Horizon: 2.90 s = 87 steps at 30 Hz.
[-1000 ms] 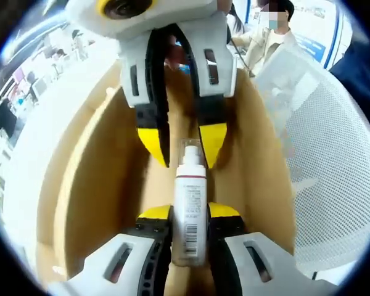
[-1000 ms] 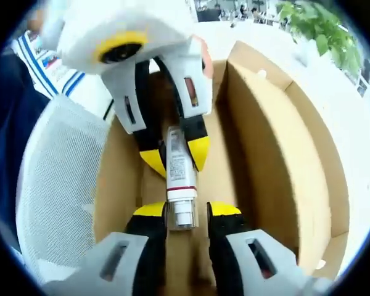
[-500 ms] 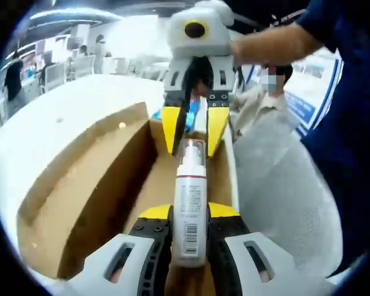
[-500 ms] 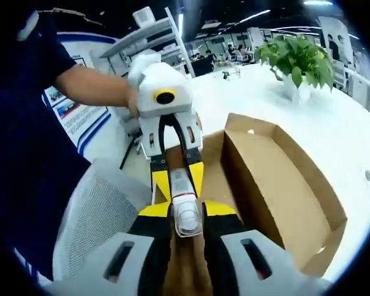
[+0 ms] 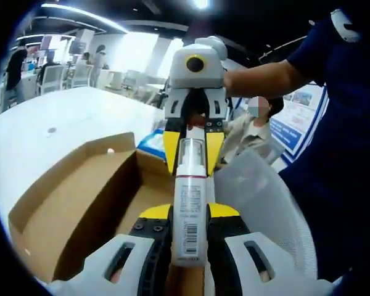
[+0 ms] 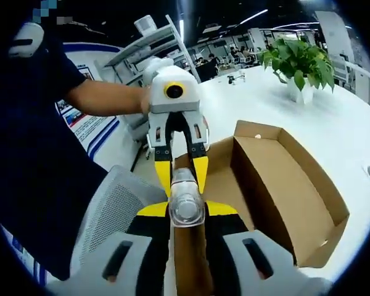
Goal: Operate the shoe box by opening the lid, removing the specified soft item, and placing it in the target area until the item is outside and the box remains undamaged.
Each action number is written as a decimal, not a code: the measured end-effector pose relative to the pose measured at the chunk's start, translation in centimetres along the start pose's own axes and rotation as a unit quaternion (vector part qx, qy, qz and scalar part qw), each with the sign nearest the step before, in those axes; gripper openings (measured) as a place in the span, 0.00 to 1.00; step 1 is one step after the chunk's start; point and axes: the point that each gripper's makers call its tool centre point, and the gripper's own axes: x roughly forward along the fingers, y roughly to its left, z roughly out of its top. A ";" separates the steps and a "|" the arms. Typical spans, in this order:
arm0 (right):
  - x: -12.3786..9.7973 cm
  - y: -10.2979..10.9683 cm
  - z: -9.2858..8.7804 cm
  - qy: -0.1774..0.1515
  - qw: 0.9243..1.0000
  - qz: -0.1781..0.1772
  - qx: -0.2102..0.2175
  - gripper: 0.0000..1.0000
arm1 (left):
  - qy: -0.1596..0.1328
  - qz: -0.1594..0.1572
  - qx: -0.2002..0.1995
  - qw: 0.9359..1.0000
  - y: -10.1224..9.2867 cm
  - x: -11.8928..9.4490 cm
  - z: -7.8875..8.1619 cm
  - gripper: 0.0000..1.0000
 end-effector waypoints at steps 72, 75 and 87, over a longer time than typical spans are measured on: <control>-3.7 -1.2 -1.3 0.078 0.995 -0.058 -0.027 0.20 | -0.051 0.157 -0.085 0.983 1.5 -2.5 -0.5 0.25; -4.6 -1.2 -1.4 0.097 0.992 -0.069 -0.033 0.20 | -0.069 0.176 -0.083 0.978 0.8 -3.0 -0.5 0.26; -7.3 -1.3 -2.6 0.175 0.979 -0.092 -0.052 0.20 | -0.081 0.245 -0.064 0.964 -1.1 -3.3 -1.5 0.22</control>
